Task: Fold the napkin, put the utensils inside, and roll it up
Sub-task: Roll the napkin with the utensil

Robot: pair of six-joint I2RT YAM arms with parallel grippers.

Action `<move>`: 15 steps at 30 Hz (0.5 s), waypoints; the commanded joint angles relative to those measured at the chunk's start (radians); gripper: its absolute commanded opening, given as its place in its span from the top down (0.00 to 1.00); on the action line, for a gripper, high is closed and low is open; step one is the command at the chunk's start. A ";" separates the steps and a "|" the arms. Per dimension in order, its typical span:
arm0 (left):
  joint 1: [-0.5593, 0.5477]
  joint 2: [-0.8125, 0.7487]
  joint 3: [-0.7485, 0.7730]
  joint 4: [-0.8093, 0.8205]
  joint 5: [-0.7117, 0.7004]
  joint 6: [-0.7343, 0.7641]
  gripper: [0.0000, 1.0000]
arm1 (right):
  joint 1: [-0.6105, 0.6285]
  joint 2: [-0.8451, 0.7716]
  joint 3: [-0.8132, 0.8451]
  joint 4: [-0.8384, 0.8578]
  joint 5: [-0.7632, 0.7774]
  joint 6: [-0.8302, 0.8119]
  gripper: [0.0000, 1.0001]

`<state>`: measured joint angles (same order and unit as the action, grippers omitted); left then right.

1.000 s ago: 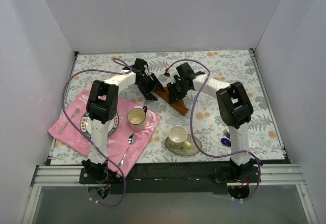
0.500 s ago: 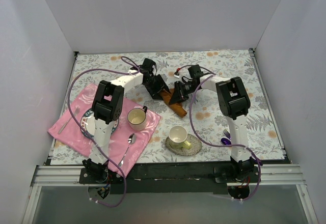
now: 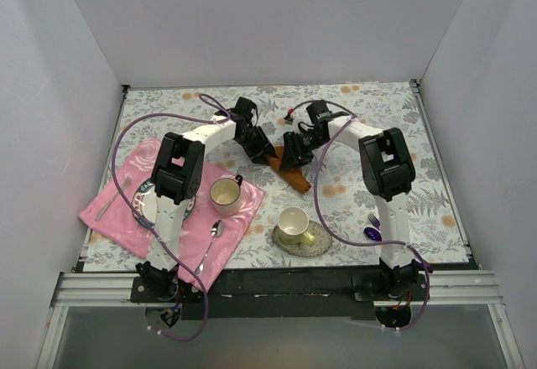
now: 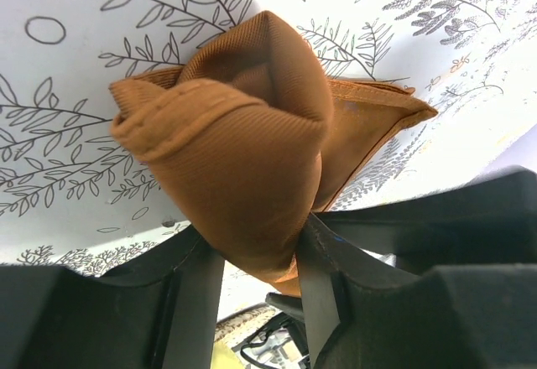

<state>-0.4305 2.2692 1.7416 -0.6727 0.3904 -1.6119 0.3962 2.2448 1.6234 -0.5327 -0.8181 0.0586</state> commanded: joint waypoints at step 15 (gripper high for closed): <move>0.003 0.010 -0.024 -0.021 -0.016 -0.003 0.65 | 0.331 -0.220 -0.088 0.054 1.011 -0.249 0.16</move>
<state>-0.4301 2.2692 1.7416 -0.6743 0.3946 -1.6138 0.6945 2.0060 1.5475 -0.5156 -0.0261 -0.1162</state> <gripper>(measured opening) 0.353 0.900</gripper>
